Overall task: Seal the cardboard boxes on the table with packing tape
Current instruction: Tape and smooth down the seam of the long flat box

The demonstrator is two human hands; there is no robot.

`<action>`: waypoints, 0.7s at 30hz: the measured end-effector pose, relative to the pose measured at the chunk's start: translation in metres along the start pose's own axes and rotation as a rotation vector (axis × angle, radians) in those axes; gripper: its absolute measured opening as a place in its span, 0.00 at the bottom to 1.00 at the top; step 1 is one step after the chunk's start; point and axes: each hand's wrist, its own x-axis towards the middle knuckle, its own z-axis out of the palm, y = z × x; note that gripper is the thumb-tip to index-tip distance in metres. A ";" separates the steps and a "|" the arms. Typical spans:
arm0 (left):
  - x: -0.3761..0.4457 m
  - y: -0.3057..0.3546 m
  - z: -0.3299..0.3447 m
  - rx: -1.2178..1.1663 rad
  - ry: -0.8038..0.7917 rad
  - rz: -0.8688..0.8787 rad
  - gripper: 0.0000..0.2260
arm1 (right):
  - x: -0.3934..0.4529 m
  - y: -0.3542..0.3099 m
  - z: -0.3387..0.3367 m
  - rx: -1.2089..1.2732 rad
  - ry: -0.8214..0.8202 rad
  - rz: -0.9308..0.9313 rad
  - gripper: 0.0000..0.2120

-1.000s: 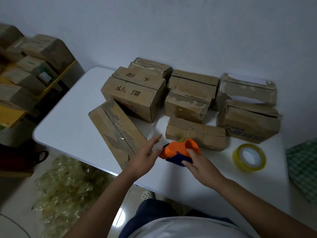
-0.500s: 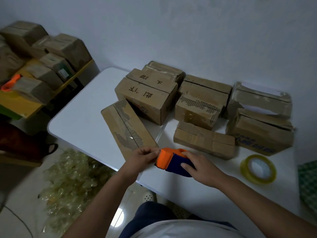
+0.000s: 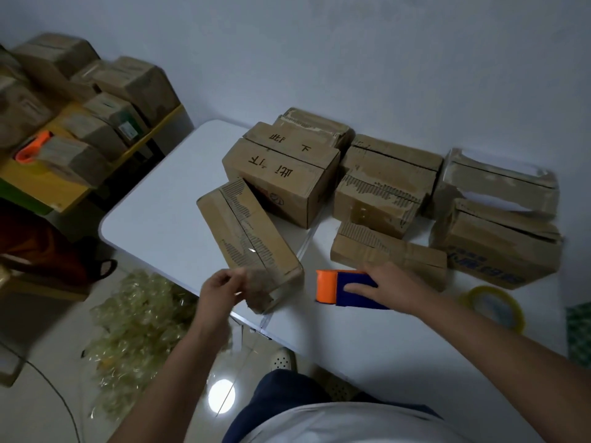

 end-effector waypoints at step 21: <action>-0.017 -0.055 -0.003 -0.346 0.404 -0.178 0.03 | 0.101 -0.025 -0.051 -0.475 0.079 -0.031 0.38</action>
